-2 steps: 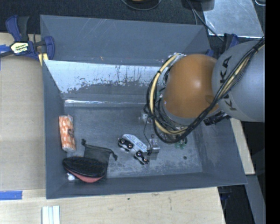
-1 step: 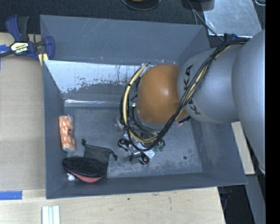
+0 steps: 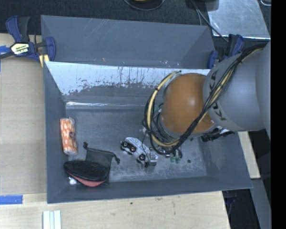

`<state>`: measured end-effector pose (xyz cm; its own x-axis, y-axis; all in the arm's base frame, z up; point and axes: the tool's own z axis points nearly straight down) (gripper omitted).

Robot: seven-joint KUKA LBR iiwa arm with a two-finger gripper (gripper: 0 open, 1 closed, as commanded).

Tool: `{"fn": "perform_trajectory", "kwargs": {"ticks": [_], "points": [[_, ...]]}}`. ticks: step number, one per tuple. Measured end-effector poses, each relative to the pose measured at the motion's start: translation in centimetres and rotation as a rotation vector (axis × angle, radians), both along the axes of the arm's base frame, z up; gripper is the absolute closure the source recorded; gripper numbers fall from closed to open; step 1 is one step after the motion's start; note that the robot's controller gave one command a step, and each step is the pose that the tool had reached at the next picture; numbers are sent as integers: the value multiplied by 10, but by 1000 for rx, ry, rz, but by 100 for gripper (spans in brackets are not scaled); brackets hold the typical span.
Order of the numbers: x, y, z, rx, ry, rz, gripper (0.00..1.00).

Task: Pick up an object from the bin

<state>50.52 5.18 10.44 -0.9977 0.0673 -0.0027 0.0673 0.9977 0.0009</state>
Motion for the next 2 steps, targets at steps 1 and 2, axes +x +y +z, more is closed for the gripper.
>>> {"fn": "perform_trajectory", "kwargs": {"ticks": [1,2], "points": [[21,-7,-14,-1,2,223,100],[21,-7,-14,-1,1,223,100]]}}
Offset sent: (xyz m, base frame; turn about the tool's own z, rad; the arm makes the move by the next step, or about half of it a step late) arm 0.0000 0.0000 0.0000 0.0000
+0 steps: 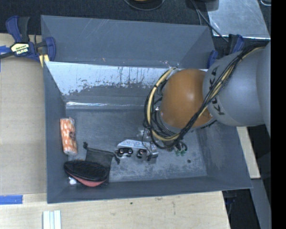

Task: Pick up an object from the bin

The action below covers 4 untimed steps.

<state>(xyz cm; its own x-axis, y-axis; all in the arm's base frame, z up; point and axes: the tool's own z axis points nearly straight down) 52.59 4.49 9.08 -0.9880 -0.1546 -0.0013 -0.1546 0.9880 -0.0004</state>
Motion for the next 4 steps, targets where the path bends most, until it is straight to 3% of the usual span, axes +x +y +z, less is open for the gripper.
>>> {"fn": "perform_trajectory", "kwargs": {"ticks": [1,2,3,4], "points": [[9,33,112,0,-1,6,100],[9,33,112,0,-1,5,100],[1,34,25,1,-6,-77,100],[36,37,-12,2,4,-24,100]]}}
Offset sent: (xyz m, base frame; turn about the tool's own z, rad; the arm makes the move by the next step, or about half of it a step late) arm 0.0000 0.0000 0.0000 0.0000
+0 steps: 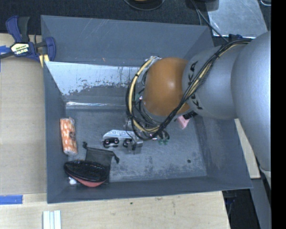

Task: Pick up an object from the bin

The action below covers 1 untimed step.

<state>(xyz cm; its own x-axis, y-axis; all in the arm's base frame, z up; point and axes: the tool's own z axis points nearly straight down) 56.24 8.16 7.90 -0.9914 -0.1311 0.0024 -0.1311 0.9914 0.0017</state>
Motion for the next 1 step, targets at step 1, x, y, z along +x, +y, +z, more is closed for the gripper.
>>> {"fn": "perform_trajectory", "kwargs": {"ticks": [1], "points": [[-24,-10,247,-1,-10,-20,100]]}}
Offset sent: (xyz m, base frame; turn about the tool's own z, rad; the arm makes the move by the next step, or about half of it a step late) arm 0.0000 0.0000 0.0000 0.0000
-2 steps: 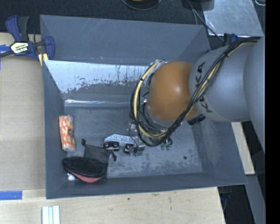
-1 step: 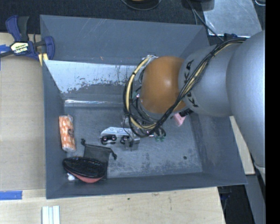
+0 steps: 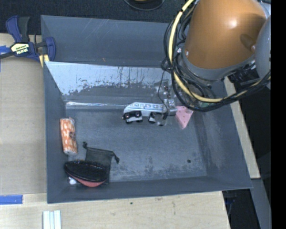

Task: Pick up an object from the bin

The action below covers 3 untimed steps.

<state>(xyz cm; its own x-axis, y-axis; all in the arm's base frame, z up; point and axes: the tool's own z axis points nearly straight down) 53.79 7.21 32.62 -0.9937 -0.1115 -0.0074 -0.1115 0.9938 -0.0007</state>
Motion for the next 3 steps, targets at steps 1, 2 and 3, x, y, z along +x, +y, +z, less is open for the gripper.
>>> {"fn": "perform_trajectory", "kwargs": {"ticks": [1,2,3], "points": [[0,0,8,0,-3,0,100],[-37,-10,-100,1,-5,20,100],[-24,-3,-27,1,-2,-59,100]]}}
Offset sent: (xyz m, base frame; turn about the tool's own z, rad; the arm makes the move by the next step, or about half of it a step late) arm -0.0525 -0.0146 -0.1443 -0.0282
